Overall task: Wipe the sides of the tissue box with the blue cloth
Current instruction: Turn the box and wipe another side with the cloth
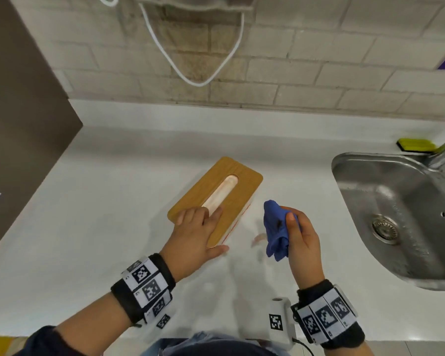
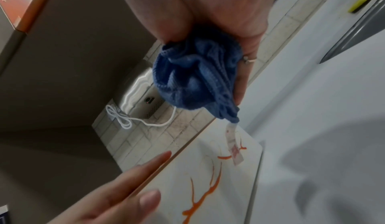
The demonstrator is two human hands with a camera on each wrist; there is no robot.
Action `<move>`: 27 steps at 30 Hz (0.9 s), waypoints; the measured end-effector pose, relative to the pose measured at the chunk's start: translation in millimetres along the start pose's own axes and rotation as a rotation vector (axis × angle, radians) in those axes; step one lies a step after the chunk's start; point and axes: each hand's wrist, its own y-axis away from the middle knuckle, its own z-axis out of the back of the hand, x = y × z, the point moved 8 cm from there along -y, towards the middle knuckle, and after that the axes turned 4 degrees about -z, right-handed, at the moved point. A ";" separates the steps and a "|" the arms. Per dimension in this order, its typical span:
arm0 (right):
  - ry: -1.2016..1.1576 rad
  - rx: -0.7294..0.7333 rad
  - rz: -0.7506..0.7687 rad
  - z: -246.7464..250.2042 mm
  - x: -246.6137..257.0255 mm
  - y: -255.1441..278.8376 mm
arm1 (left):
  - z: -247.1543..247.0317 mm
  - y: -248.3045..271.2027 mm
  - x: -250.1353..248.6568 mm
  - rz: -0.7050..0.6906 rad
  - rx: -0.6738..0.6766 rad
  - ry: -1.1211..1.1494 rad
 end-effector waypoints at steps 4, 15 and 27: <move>-0.045 -0.004 -0.005 -1.9 -2.6 -4.0 | 3.9 2.1 12.7 0.002 -0.079 0.023; 0.313 0.055 0.320 -88.6 -1.5 -37.6 | 30.4 28.3 99.4 0.208 -0.059 0.950; 0.266 0.039 0.310 -126.2 -7.3 -18.7 | 26.0 36.0 95.1 0.176 -0.139 0.960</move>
